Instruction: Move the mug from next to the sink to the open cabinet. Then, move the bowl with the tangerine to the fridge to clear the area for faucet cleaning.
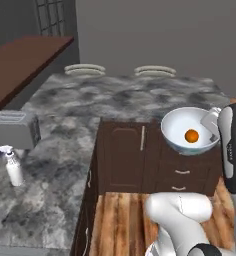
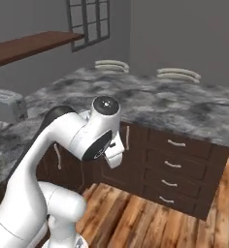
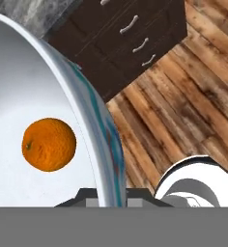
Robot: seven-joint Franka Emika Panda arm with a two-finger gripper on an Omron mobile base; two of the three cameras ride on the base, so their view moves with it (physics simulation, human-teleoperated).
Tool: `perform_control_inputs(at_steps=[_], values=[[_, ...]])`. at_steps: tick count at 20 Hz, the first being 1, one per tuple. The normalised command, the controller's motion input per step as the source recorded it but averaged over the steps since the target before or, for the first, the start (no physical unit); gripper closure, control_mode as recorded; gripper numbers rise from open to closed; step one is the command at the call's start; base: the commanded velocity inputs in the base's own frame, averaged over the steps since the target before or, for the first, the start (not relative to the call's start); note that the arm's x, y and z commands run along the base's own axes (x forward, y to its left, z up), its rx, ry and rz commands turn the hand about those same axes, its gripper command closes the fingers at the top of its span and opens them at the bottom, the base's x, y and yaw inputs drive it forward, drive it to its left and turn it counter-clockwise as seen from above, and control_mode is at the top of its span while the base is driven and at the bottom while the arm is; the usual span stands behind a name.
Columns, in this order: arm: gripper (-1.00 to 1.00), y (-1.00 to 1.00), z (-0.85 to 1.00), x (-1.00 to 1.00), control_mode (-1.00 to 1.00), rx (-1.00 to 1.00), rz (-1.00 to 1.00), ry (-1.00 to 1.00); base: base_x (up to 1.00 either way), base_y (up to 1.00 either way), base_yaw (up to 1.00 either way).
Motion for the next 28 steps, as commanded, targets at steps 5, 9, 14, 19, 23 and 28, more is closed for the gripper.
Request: perform_control_inputs(at_steps=[5,9,14,19,23,28], values=[[1.00,0.00,0.00,0.00,1.00,0.00,0.00,0.00,-0.41,0.17,-1.00],[1.00,0.00,0.00,0.00,1.00,0.00,0.00,0.00,-0.38,0.16,-1.00],[1.00,0.00,0.00,0.00,1.00,0.00,0.00,0.00,-0.19,0.04,-1.00],[1.00,0.00,0.00,0.00,1.00,0.00,0.00,0.00,-0.09,0.01,-1.00],[1.00,0.00,0.00,0.00,1.00,0.00,0.00,0.00,-0.14,0.00,-1.00],[1.00,0.00,0.00,0.00,1.00,0.00,0.00,0.00,-0.10,-0.01,-0.44]])
